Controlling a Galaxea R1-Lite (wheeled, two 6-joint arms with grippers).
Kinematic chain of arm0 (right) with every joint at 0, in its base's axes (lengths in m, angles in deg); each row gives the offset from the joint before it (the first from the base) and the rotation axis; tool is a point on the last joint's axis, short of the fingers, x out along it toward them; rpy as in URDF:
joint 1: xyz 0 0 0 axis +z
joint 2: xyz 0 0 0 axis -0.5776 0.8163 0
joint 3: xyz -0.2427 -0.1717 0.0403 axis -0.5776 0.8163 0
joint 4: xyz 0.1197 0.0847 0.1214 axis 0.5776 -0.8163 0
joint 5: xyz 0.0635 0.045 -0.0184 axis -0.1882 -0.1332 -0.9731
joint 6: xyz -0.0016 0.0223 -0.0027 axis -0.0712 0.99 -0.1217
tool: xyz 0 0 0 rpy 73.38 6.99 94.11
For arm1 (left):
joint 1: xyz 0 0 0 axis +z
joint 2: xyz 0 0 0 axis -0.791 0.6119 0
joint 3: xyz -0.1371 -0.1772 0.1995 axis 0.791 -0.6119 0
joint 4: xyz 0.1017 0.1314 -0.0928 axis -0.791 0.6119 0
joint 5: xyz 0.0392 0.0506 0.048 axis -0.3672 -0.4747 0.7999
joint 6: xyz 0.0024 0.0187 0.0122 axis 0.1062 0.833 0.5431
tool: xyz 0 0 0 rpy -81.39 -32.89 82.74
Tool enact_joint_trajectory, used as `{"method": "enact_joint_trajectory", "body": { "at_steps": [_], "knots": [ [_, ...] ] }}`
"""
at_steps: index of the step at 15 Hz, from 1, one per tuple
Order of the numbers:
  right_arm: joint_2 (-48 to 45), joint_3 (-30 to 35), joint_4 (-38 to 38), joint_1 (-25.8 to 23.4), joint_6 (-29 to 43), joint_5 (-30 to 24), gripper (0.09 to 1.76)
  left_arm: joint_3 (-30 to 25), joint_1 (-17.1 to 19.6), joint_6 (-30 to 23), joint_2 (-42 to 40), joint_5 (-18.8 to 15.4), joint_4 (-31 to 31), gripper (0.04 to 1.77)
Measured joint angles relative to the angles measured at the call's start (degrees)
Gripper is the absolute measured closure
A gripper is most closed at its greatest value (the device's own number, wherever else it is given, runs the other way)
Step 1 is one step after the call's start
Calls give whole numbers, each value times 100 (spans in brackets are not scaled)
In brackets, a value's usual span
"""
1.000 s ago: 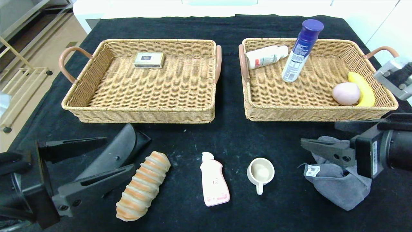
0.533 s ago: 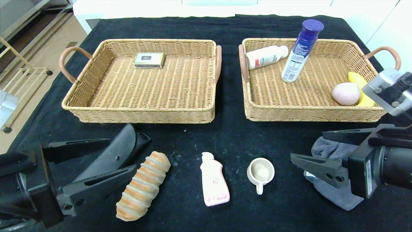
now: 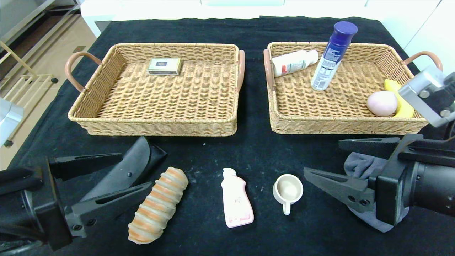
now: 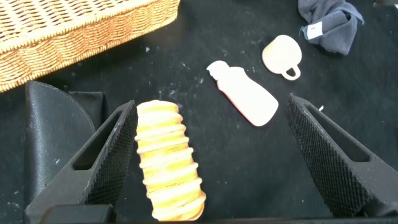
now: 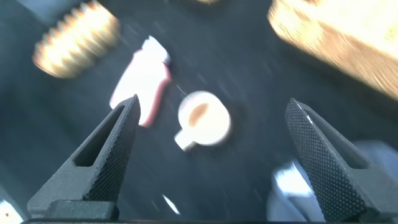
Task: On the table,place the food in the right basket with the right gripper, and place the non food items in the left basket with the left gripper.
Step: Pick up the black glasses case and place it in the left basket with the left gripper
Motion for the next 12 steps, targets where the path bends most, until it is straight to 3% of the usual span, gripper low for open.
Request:
{"method": "enact_joint_trajectory", "body": {
  "at_steps": [2, 7, 12],
  "knots": [
    [69, 358, 675, 68, -83, -557, 15, 2, 9, 0, -6, 0, 0, 9],
    [180, 617, 1008, 66, -149, -1295, 15, -9, 9, 0, 10, 0, 9, 9],
    [299, 890, 1888, 16, -215, -1449, 14, -4, -7, 6, 5, 7, 5, 9]
  ]
}}
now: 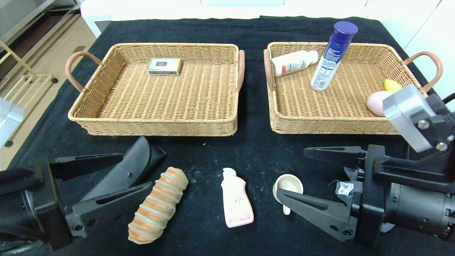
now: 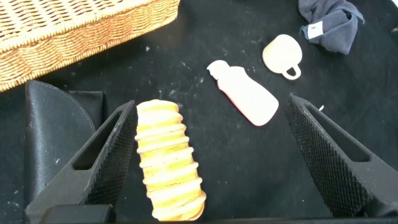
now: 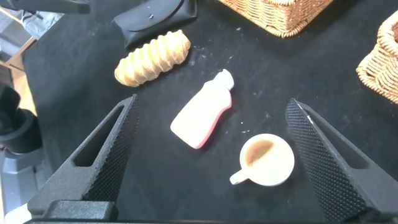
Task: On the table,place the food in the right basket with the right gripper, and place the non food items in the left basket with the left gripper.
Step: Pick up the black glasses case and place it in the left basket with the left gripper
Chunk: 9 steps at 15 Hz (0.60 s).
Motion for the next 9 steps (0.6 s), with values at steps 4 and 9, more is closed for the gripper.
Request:
{"method": "enact_joint_trajectory", "body": {
  "at_steps": [4, 9],
  "knots": [
    [11, 450, 705, -72, 5, -221, 14, 26, -1, -4, -2, 155, 2, 9],
    [-26, 588, 757, -282, 16, -490, 14, 95, -28, 5, -17, 592, 9, 9]
  ]
}}
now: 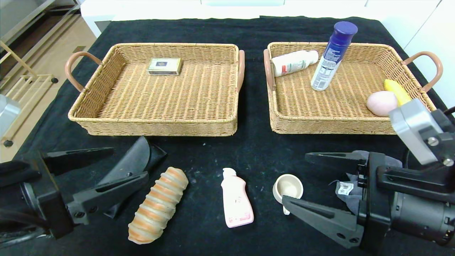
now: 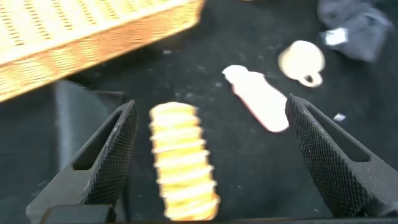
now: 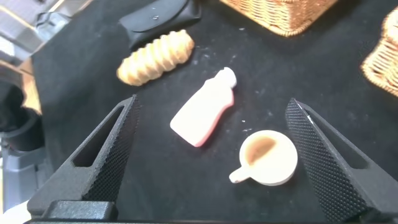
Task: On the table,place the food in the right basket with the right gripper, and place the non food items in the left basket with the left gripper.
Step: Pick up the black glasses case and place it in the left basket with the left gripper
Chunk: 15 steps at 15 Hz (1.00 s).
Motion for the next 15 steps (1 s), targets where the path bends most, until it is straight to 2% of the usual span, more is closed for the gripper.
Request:
{"method": "enact_joint_trajectory", "body": {
  "at_steps": [2, 4, 6, 8, 10, 12, 15],
  "knots": [
    [-27, 16, 0, -60, -7, -6, 14, 197, 0, 50, 12, 425, 333, 9],
    [-110, 22, 0, -83, -7, -6, 14, 763, 6, 110, 67, 797, 1404, 9],
    [-239, 28, -9, -85, 0, -11, 14, 1557, 91, 151, 223, 1047, 2681, 9],
    [-356, 30, -11, -90, 0, -12, 14, 2313, 411, 369, 519, 1175, 3714, 9],
    [-446, 28, -11, -93, 0, -12, 14, 2849, 724, 518, 911, 1298, 4213, 9],
    [-496, 28, -7, -93, 0, -12, 14, 3260, 981, 722, 1348, 1420, 4442, 9],
    [-514, 28, -11, -96, 1, -11, 14, 3660, 1240, 1117, 1838, 1477, 5041, 9]
  ]
}}
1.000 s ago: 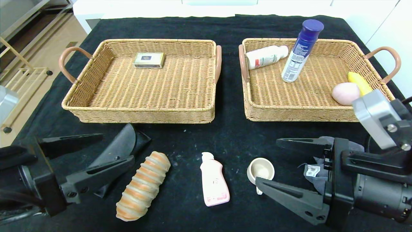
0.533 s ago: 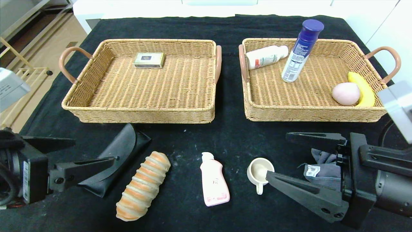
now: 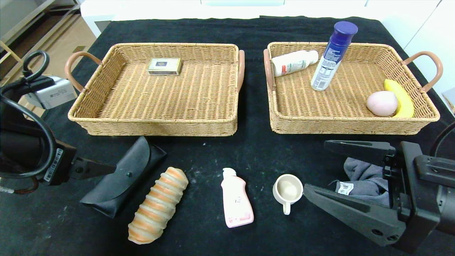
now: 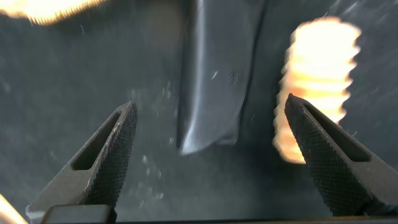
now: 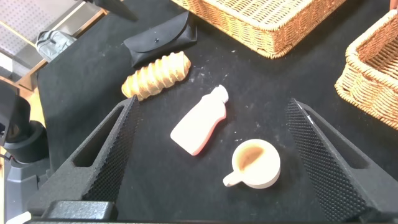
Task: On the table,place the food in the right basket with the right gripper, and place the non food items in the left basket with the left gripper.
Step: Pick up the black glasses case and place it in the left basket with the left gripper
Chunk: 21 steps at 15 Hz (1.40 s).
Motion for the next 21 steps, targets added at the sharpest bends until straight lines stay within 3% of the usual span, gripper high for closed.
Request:
{"method": "enact_joint_trajectory", "body": {
  "at_steps": [5, 10, 14, 21],
  "knots": [
    [-23, 0, 0, 0, 0, -1, 14, -66, -138, 228, 268, -140, 173, 9],
    [-34, 7, 0, 0, 0, -1, 14, -121, -300, 228, 568, 443, 71, 9],
    [-37, 7, 2, -5, -1, 0, 14, -315, -322, 226, 811, 453, -467, 9],
    [-20, 16, 2, -9, -1, 0, 14, -418, -324, 232, 1057, 453, -544, 9]
  ]
}}
